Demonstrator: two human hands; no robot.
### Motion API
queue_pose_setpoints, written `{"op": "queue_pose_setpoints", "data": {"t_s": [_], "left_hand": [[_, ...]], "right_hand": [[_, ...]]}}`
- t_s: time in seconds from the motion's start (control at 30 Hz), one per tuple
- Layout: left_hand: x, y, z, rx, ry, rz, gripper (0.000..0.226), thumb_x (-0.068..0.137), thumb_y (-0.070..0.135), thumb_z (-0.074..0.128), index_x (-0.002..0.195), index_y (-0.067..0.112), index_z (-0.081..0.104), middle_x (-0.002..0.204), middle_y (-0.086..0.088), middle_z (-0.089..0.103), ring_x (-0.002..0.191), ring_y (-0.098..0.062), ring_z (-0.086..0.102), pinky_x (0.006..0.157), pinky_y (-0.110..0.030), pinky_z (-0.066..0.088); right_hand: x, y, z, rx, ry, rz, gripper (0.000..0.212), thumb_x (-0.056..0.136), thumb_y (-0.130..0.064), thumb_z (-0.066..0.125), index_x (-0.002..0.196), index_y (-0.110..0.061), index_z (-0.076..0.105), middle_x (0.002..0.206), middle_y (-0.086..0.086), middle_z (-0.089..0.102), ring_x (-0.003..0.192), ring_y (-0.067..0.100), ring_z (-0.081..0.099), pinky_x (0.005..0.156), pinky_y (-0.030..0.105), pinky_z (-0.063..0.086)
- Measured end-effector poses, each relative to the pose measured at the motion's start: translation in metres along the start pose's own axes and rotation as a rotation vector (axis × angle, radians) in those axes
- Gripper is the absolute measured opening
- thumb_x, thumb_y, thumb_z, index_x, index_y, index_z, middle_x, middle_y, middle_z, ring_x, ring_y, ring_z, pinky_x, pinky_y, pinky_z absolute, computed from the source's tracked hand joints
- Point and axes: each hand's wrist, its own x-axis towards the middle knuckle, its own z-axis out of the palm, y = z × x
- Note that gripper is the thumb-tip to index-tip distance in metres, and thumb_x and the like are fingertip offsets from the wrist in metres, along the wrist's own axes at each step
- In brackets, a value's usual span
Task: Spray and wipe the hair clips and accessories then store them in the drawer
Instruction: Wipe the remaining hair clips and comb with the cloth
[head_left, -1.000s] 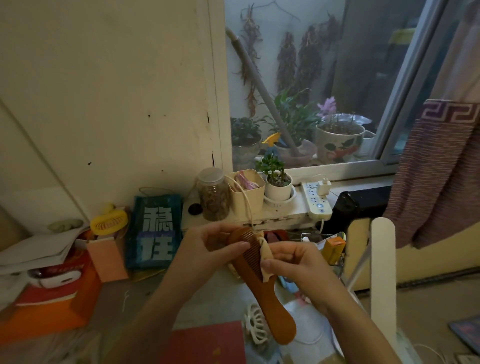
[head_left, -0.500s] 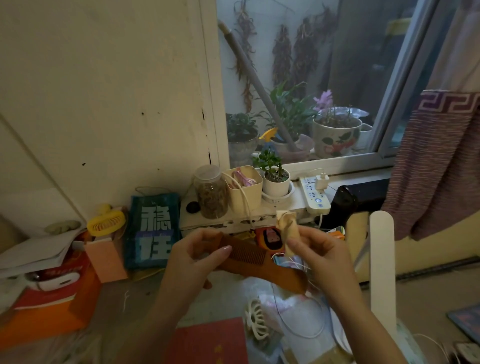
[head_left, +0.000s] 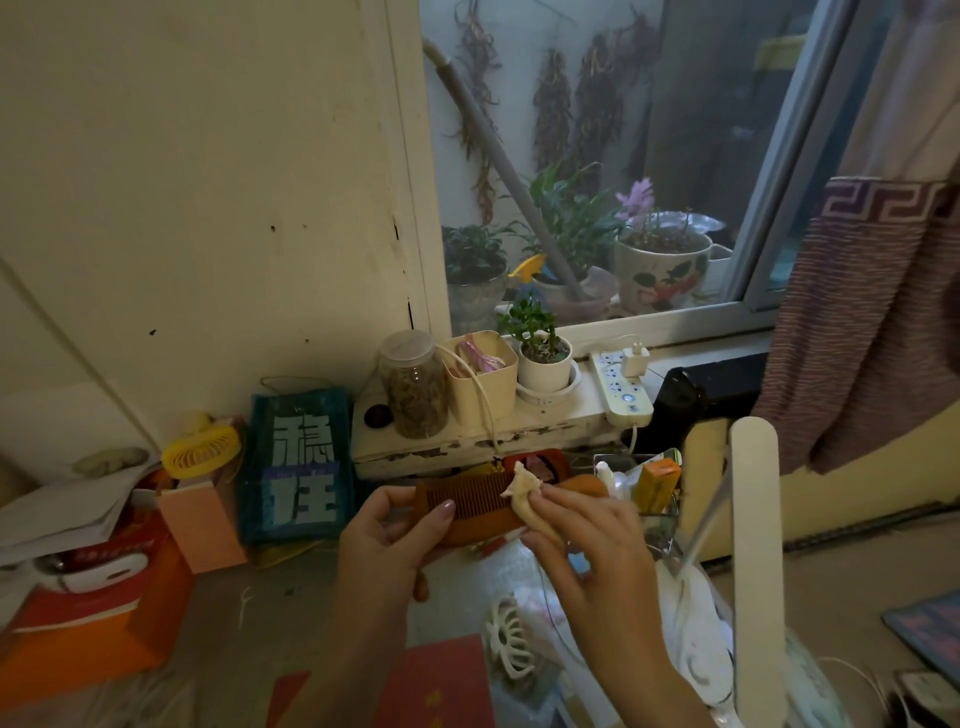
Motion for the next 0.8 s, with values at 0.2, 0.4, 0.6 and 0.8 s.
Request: {"op": "queue_pose_setpoints", "data": {"t_s": [0.2,0.4,0.6,0.8], "left_hand": [[-0.002,0.0,-0.001,-0.08,-0.008,-0.038,0.009,0.081,0.005,0.066,0.084,0.008,0.058,0.062,0.0,0.07,0.039,-0.005,0.051,0.03,-0.016,0.026],[-0.005,0.003,0.0,-0.103,-0.043,-0.042,0.009,0.081,0.004,0.064,0.086,0.004,0.057,0.059,0.001,0.068,0.038,-0.005,0.054,0.028,-0.014,0.025],[-0.004,0.005,-0.003,-0.099,-0.066,-0.044,0.007,0.081,0.004,0.063,0.082,0.006,0.056,0.057,0.003,0.066,0.034,-0.004,0.046,0.029,-0.015,0.024],[-0.002,0.001,-0.004,-0.081,-0.065,-0.042,0.009,0.081,0.004,0.064,0.082,0.006,0.055,0.055,0.004,0.065,0.033,-0.005,0.043,0.029,-0.015,0.025]], "right_hand": [[0.001,0.008,-0.003,0.064,0.021,-0.036,0.029,0.086,-0.036,0.054,0.109,-0.024,0.068,0.109,-0.02,0.062,0.106,-0.008,0.045,0.091,0.005,0.033],[0.0,0.017,-0.007,0.004,0.039,-0.074,0.038,0.09,-0.046,0.049,0.112,-0.02,0.067,0.114,-0.016,0.062,0.101,0.002,0.045,0.09,0.012,0.037],[0.001,0.03,-0.016,-0.071,0.079,-0.071,0.034,0.087,-0.036,0.054,0.112,-0.018,0.067,0.114,-0.011,0.064,0.1,0.009,0.045,0.091,0.01,0.035],[0.006,0.038,-0.023,-0.061,0.127,0.068,0.032,0.082,-0.037,0.054,0.1,-0.017,0.072,0.101,-0.013,0.067,0.093,0.012,0.048,0.083,0.005,0.035]]}}
